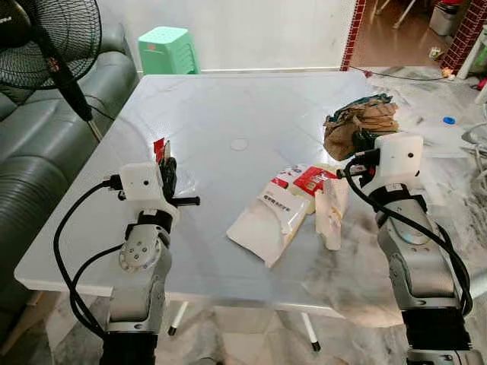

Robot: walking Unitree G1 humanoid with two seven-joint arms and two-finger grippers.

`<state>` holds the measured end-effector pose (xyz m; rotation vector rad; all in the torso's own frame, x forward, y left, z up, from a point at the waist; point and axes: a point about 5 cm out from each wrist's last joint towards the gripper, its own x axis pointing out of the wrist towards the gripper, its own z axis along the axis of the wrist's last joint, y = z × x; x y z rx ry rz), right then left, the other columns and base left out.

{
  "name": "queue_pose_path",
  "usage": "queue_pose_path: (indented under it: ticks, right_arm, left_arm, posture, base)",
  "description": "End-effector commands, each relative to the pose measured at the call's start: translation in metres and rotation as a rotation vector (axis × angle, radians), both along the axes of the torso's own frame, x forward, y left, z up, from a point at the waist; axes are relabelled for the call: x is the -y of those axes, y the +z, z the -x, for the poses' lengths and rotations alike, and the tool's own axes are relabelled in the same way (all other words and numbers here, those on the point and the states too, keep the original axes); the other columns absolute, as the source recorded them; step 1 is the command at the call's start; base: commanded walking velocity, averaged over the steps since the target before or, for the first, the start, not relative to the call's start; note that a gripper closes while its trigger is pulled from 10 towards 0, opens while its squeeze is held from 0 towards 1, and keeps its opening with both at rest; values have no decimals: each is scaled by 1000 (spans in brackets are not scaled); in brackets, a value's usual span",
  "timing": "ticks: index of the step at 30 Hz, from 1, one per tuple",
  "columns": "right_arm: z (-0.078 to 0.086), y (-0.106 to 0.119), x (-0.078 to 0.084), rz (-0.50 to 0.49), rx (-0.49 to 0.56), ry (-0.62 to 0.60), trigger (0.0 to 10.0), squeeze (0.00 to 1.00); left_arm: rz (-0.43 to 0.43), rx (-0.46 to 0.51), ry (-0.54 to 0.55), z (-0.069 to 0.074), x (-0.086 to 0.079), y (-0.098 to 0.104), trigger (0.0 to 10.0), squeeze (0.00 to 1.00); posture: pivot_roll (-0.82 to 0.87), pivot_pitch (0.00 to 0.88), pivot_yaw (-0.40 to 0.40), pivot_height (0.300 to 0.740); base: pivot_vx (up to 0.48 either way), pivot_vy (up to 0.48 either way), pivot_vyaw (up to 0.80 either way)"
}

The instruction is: Picking trash to rubbish bin

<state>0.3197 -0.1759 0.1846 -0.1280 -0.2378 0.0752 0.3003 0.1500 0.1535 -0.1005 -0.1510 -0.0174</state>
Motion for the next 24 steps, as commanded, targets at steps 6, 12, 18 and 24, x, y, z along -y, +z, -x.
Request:
queue_pose_path:
  ticks: [6, 12, 18, 24]
  right_arm:
    - [0, 9, -4, -8, 25, 14, 0, 0]
    - [-1, 10, -4, -1, 29, 15, 0, 0]
    - [-2, 11, -4, -2, 30, 14, 0, 0]
    - [-3, 11, -4, -4, 30, 10, 0, 0]
  left_arm:
    - [-3, 3, 2, 1, -3, 3, 0, 0]
    - [-2, 3, -4, 1, -2, 3, 0, 0]
    - [0, -1, -12, 0, -1, 3, 0, 0]
    - [3, -6, -15, 0, -1, 2, 0, 0]
  posture:
    - [-28, 45, 64, 740]
    - [-28, 42, 60, 740]
    - [-28, 42, 62, 740]
    - [-29, 43, 62, 740]
  base:
    - [0, 336, 0]
    - [0, 336, 0]
    - [0, 336, 0]
    - [0, 337, 0]
